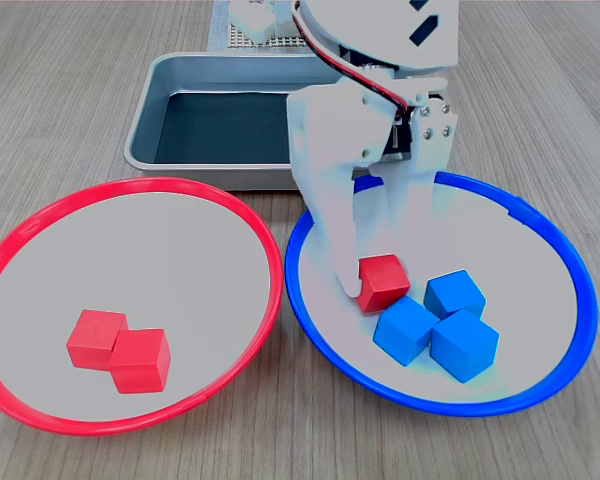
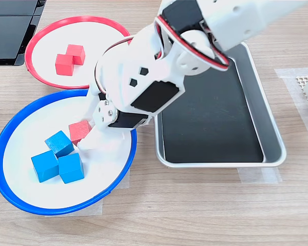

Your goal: Relocate any red block in the blue dish to the red dish, correcting any misplacement.

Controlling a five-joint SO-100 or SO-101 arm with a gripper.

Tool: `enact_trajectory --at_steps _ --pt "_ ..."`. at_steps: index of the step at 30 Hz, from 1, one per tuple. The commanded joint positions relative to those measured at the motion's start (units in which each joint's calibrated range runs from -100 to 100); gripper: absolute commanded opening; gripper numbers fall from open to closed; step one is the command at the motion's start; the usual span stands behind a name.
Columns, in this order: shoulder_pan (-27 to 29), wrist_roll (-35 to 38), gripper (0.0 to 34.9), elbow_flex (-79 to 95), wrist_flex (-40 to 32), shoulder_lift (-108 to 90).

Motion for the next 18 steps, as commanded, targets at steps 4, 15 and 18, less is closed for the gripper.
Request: enact_trajectory --at_steps 4,15,18 --pt "-0.7 -2.2 0.4 -3.5 4.1 -7.2" --pt "4.3 -3.1 0.4 -2.7 6.0 -17.0" --pt "7.5 -3.0 0.4 -2.3 6.0 -18.8"
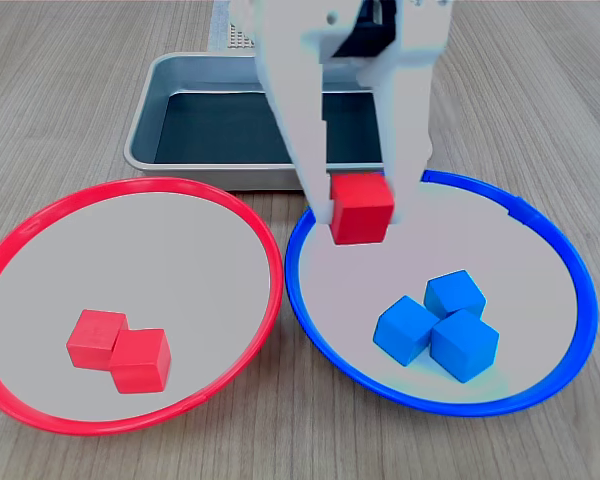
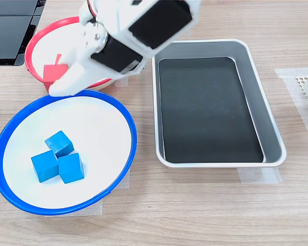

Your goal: Relocate any red block in the blue dish to the red dish, correcting any misplacement.

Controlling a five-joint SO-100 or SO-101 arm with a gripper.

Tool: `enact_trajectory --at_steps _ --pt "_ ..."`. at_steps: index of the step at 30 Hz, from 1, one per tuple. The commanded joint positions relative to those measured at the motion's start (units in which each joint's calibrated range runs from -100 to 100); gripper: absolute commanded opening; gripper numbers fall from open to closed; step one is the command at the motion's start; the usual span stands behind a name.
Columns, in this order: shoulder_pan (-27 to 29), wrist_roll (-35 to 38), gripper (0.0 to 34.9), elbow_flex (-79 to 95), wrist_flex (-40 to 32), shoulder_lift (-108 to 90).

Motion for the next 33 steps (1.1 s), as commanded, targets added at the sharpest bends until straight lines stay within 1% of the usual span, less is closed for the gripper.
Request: enact_trajectory --at_steps 1,8,15,23,33 --pt "4.6 -0.1 0.4 -0.6 0.2 -5.2" --pt "12.7 0.1 0.4 6.6 -1.0 -9.3" --pt "17.6 -0.2 0.4 14.4 -4.3 -11.3" --pt "18.8 -1.2 0.4 14.6 -5.4 -8.0" --pt "18.9 -2.3 0.4 5.6 -6.2 4.1"
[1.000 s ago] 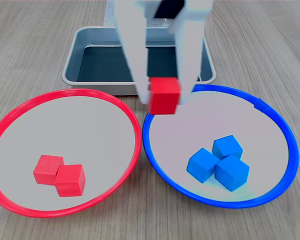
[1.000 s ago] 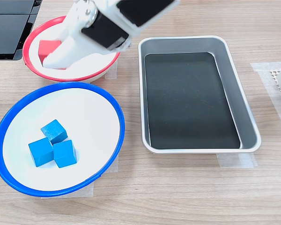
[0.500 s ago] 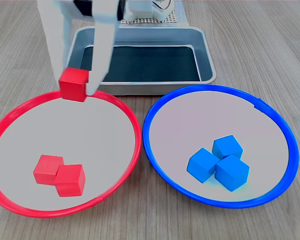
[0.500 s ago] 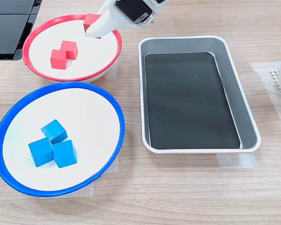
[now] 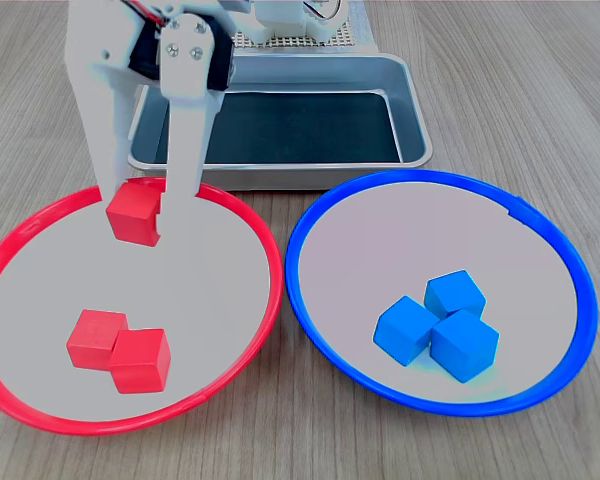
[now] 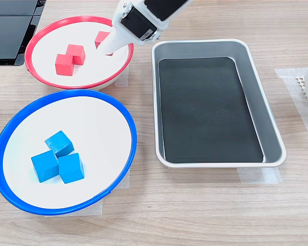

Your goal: Relocate any red block in the blue dish to the red dish, correcting any misplacement.

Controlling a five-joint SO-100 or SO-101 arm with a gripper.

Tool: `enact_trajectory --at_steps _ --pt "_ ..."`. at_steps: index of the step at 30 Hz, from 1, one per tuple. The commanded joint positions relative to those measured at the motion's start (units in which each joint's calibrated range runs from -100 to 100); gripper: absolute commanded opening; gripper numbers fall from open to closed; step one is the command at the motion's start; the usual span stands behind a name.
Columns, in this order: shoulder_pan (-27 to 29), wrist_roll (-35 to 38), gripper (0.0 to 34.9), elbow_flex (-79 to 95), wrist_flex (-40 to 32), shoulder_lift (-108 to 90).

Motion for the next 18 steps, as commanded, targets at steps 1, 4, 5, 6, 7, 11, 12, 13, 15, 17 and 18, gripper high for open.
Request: enact_trajectory --at_steps 1,4,5,6,7,11,12,13,15,17,18 --pt "0.2 -0.3 0.4 -6.5 -0.6 3.7" --pt "0.3 -0.4 0.4 -9.7 0.2 7.0" --pt "0.3 -0.4 0.4 -10.3 0.4 7.7" --pt "0.3 -0.4 0.4 -11.0 0.6 8.5" --pt "0.2 -0.4 0.4 -11.5 0.7 9.1" --pt "-0.2 -0.6 0.4 -13.6 1.4 11.5" --pt "-0.4 -0.7 0.4 -14.2 1.7 12.1" --pt "-0.7 -1.0 0.4 -15.7 2.4 13.3" --pt "-1.0 -1.4 0.4 -17.0 2.8 14.4" --pt "-1.3 -1.7 0.4 -18.1 3.0 15.4" --pt "-1.5 -2.0 0.4 -19.1 3.2 16.1"
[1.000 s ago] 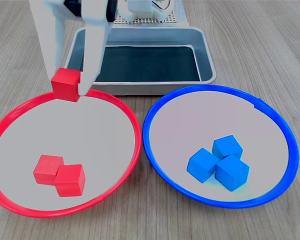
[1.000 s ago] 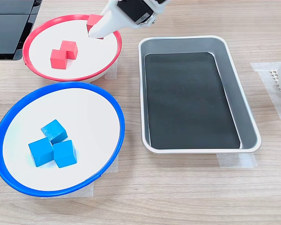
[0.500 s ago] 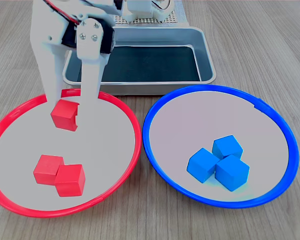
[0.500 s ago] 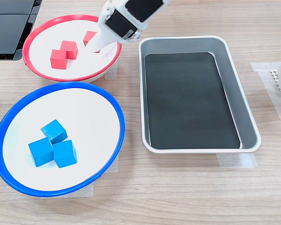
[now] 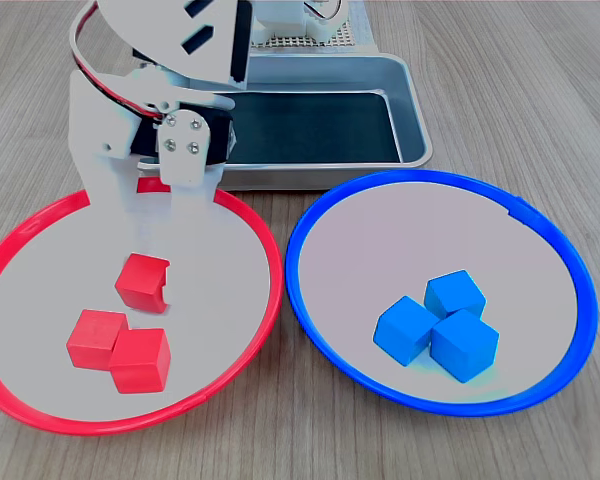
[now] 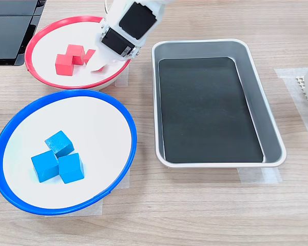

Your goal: Relocate any red block in the blue dish to the red dish, correcting any misplacement.

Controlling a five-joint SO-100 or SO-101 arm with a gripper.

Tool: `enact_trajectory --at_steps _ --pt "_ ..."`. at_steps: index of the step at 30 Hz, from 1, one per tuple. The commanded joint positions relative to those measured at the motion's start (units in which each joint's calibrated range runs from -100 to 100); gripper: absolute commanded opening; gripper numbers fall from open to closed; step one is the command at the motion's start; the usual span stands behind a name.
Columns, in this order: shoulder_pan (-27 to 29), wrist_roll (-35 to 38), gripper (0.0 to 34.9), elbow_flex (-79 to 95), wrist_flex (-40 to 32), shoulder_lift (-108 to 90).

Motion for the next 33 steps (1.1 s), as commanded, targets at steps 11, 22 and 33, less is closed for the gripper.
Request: enact_trajectory --at_steps 11,22,33 --pt "-0.9 -1.5 8.8 -6.0 0.9 2.3" --pt "-0.7 -2.4 13.7 -5.2 0.3 -2.6" --pt "-1.0 -6.1 9.0 17.1 -1.8 -31.4"
